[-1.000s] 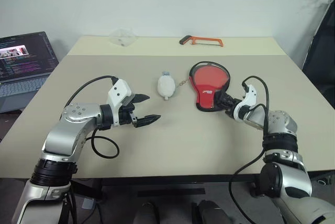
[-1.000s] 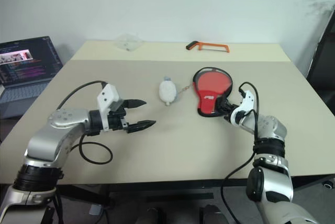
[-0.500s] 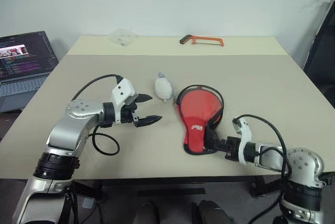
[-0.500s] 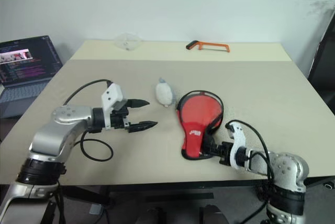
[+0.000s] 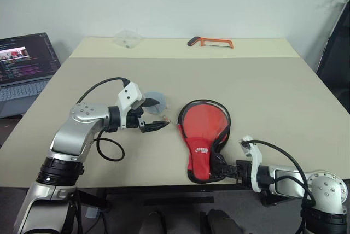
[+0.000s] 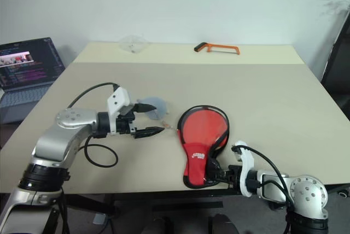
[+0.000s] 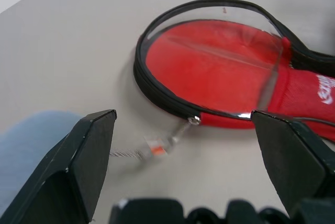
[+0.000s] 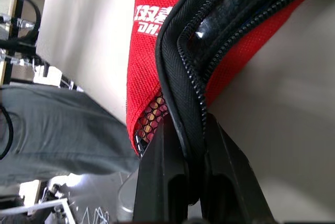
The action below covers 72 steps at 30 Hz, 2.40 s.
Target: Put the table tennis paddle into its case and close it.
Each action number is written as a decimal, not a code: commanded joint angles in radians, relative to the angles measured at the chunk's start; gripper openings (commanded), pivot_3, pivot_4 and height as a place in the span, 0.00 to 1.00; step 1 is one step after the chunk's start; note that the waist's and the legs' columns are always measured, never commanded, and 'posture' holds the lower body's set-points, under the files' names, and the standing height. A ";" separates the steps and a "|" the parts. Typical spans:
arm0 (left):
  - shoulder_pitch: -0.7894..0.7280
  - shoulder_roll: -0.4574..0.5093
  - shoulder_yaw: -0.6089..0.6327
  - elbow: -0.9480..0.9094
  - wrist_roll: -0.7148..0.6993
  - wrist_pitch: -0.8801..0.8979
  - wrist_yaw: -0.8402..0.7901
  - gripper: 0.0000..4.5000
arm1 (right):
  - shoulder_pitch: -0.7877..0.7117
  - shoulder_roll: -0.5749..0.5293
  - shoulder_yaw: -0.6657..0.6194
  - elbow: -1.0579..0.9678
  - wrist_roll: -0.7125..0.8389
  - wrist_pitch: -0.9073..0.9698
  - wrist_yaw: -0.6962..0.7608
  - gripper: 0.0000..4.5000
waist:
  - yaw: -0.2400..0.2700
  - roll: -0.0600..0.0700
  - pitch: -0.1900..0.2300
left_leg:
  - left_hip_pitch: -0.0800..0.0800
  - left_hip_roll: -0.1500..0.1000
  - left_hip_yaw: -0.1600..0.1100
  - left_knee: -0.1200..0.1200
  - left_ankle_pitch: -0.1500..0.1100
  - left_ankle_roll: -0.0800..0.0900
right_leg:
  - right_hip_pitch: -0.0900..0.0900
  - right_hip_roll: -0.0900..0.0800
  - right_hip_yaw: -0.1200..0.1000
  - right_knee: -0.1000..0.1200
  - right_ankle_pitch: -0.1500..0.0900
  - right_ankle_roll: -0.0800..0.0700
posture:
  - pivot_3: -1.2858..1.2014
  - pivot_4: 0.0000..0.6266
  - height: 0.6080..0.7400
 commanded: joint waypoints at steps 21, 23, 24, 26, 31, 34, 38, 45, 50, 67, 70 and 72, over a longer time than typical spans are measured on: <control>-0.026 0.008 0.026 0.024 0.018 -0.040 0.013 1.00 | -0.082 -0.503 0.058 -0.072 -0.048 -0.166 0.219 0.88 | 0.006 0.000 0.000 | 0.000 -0.001 0.001 0.002 0.000 0.000 | 0.001 -0.001 0.001 -0.002 0.001 0.002 | 0.52 0.24 1.00; -0.037 0.006 0.040 0.040 0.015 -0.043 0.020 1.00 | -0.062 -0.651 0.049 -0.083 -0.149 -0.268 0.389 0.99 | 0.010 0.000 0.000 | -0.001 -0.001 0.001 0.002 0.000 0.000 | 0.001 -0.002 0.000 -0.004 0.001 0.003 | 0.52 0.24 1.00; -0.047 0.003 0.046 0.055 0.015 -0.046 0.026 1.00 | -0.066 -0.696 0.050 -0.081 -0.196 -0.332 0.460 0.99 | 0.011 0.000 0.000 | -0.001 -0.001 0.001 0.001 0.000 0.000 | 0.001 -0.002 0.000 -0.005 0.001 0.003 | 0.52 0.24 1.00; -0.073 -0.004 0.052 0.089 0.017 -0.056 0.040 1.00 | -0.108 -0.718 0.073 -0.077 -0.276 -0.458 0.554 0.99 | 0.009 -0.001 0.000 | -0.001 0.000 0.001 0.001 0.000 0.000 | 0.001 -0.001 0.000 -0.005 0.001 0.003 | 0.52 0.24 1.00; -0.176 -0.029 0.045 0.222 0.046 -0.086 0.070 1.00 | -0.358 -0.437 0.329 0.003 -0.582 -0.743 0.495 0.99 | -0.003 -0.002 -0.001 | 0.001 0.000 -0.001 0.003 0.000 0.000 | 0.001 0.002 0.002 -0.004 0.004 0.004 | 0.52 0.24 1.00; -0.248 -0.051 0.008 0.341 0.107 -0.140 0.091 1.00 | -0.421 -0.241 0.483 0.160 -0.796 -0.884 0.423 0.99 | 0.000 -0.002 -0.001 | 0.001 0.000 -0.004 0.004 0.000 0.000 | 0.001 0.004 0.002 -0.004 0.006 0.004 | 0.52 0.24 1.00; -0.340 -0.086 -0.045 0.509 0.191 -0.207 0.104 1.00 | -0.424 -0.070 0.554 0.378 -0.967 -1.012 0.355 0.99 | 0.021 -0.003 -0.001 | -0.003 0.000 -0.003 0.005 0.000 0.000 | -0.001 0.003 0.002 -0.005 0.005 0.004 | 0.52 0.24 1.00; -0.473 -0.172 -0.073 0.795 0.245 -0.279 0.075 1.00 | -0.334 0.080 0.501 0.569 -1.006 -1.006 0.346 0.99 | 0.052 -0.004 -0.002 | -0.011 0.000 -0.004 0.007 0.000 0.000 | -0.003 0.003 -0.002 -0.008 0.009 0.000 | 0.52 0.24 1.00; -0.546 -0.229 -0.119 1.066 0.339 -0.346 0.098 1.00 | -0.298 0.105 0.505 0.574 -1.057 -0.996 0.364 0.99 | 0.051 -0.007 -0.007 | -0.005 0.000 -0.004 0.009 0.000 0.000 | 0.002 0.003 -0.002 -0.006 0.008 0.002 | 0.52 0.24 1.00; -0.647 -0.422 -0.072 1.323 0.438 -0.423 0.397 0.96 | -0.304 0.167 0.472 0.556 -1.136 -0.956 0.341 1.00 | 0.051 -0.015 -0.012 | -0.001 0.000 -0.005 0.015 0.000 0.000 | 0.004 0.004 -0.001 0.004 0.006 0.004 | 0.52 0.24 1.00; -0.651 -0.437 -0.078 1.330 0.456 -0.422 0.427 0.79 | -0.306 0.176 0.471 0.559 -1.156 -0.937 0.331 1.00 | 0.051 -0.015 -0.012 | 0.000 0.000 -0.005 0.015 0.000 0.000 | 0.004 0.003 -0.001 0.004 0.006 0.004 | 0.52 0.24 1.00; -0.654 -0.450 -0.087 1.336 0.476 -0.418 0.471 0.64 | -0.309 0.182 0.463 0.568 -1.169 -0.918 0.312 1.00 | 0.051 -0.015 -0.012 | 0.003 0.000 -0.005 0.015 0.000 0.000 | 0.007 0.003 -0.001 0.004 0.006 0.004 | 0.52 0.24 1.00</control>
